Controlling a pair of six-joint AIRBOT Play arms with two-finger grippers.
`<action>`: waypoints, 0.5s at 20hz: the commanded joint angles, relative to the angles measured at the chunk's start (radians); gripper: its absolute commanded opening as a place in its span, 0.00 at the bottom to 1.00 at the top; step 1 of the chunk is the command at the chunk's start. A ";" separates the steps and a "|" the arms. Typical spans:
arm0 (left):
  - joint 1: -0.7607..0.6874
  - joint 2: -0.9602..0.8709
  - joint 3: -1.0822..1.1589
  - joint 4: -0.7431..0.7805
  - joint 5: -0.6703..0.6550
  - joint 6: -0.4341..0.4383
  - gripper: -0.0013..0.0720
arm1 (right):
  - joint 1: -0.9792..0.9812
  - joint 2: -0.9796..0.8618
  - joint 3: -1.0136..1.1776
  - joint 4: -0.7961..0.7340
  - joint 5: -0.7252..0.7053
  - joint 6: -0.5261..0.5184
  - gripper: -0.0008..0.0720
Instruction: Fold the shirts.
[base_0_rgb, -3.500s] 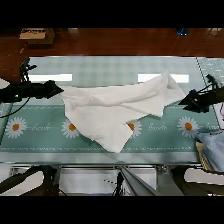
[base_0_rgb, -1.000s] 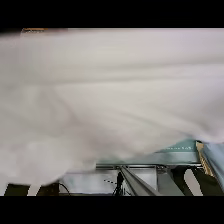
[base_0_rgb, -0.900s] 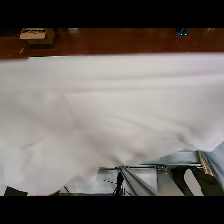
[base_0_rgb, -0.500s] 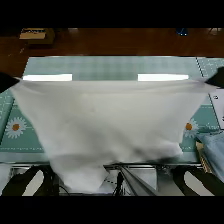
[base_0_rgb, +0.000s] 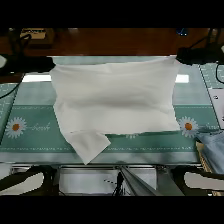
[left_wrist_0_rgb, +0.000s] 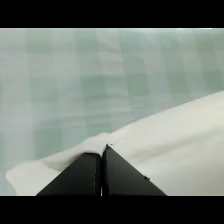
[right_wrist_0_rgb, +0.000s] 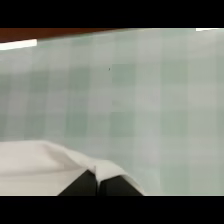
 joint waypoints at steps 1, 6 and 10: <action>-0.047 -0.143 -0.002 -0.003 0.222 0.010 0.04 | 0.003 -0.112 -0.001 0.035 -0.188 -0.014 0.04; -0.052 -0.254 -0.002 -0.003 0.253 0.006 0.04 | 0.003 -0.222 -0.001 0.037 -0.120 -0.016 0.04; -0.042 -0.240 -0.002 -0.002 0.232 0.032 0.04 | -0.007 -0.220 -0.001 0.036 -0.095 -0.031 0.03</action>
